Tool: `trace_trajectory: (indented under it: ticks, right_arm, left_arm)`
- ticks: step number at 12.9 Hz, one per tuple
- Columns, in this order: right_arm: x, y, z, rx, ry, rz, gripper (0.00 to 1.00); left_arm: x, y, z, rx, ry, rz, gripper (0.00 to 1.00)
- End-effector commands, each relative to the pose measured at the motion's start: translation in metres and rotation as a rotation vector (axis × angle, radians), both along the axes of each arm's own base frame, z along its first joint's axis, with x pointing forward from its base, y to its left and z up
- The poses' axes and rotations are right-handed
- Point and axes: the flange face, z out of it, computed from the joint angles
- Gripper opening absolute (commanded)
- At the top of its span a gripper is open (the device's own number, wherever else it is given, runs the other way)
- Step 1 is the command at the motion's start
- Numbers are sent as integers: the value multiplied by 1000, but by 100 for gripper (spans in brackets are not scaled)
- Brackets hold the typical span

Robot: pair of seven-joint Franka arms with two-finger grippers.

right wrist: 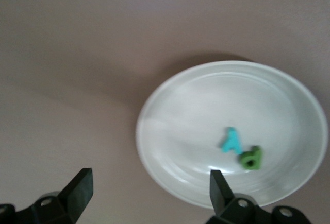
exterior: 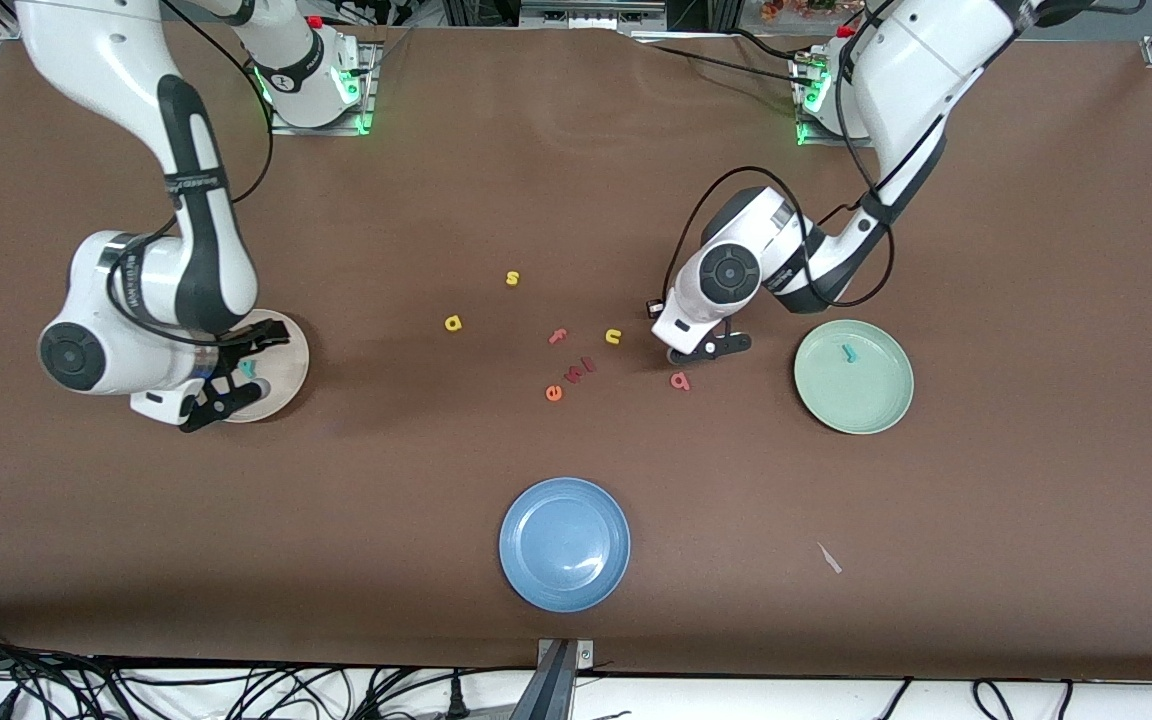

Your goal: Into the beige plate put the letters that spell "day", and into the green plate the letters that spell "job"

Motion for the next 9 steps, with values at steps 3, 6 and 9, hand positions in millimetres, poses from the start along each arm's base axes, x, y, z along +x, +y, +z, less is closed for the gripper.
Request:
trace_trajectory:
  ticks: [3,6,9]
  right_arm:
    - [-42,52,11,-13,-71,-164,100]
    - [-79,81,-5,15,-149,-150,100]
    - [-116,135,-19,44,-233,-158,100]
  left_arm:
    - [30,47,62,4,-68,-7,0]
    - [61,98,69,-21,-89,-23,0]
    - [84,155,68,12,-122,-78,0]
